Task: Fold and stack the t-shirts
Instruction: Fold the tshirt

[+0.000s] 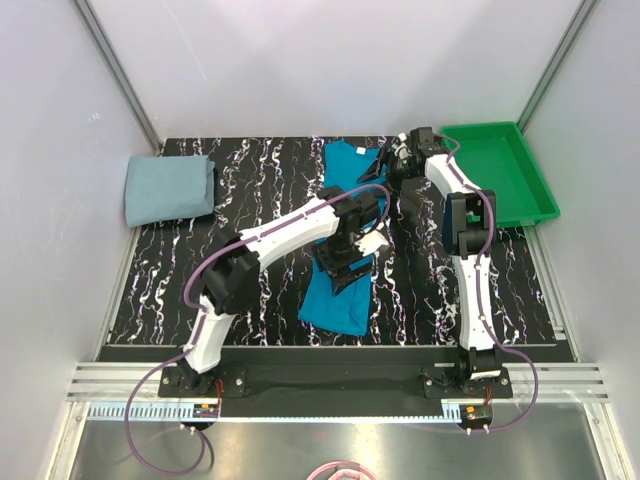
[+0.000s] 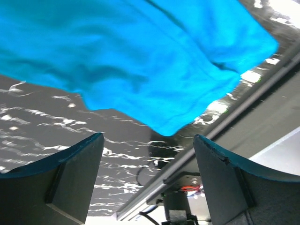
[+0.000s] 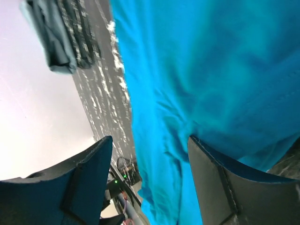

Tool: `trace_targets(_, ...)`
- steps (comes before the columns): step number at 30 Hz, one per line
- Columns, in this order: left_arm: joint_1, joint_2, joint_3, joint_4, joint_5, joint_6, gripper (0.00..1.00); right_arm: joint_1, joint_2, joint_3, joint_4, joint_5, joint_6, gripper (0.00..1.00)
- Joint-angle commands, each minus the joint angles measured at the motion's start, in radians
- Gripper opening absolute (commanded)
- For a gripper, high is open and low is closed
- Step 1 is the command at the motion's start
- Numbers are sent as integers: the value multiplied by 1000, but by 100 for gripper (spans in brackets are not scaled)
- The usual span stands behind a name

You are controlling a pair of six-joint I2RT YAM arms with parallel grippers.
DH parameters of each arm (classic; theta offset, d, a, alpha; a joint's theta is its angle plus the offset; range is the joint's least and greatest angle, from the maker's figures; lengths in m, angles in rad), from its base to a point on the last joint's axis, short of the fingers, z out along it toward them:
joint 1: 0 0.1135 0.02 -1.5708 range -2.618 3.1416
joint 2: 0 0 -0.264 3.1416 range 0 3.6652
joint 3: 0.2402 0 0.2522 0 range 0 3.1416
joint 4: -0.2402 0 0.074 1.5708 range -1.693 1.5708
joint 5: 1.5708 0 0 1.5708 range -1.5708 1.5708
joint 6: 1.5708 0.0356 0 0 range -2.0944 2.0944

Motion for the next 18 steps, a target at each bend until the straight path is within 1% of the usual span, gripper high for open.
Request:
trace_targets(1,4,17,8,19,143,15,82,5,-17,70,-14,-15,-35,73)
trace_targets(4,12,62,31,12,199,17,82,5,3,93,-51,7,-79,74)
trace_targets(10,12,146,76,9,245,15,81,5,35,116,-85,71,-128,74)
trace_targets(13,17,188,100,7,286,9,81,5,67,166,-97,93,-141,74)
trace_targets(18,18,275,180,-5,294,7,81,6,108,220,-119,133,-165,75)
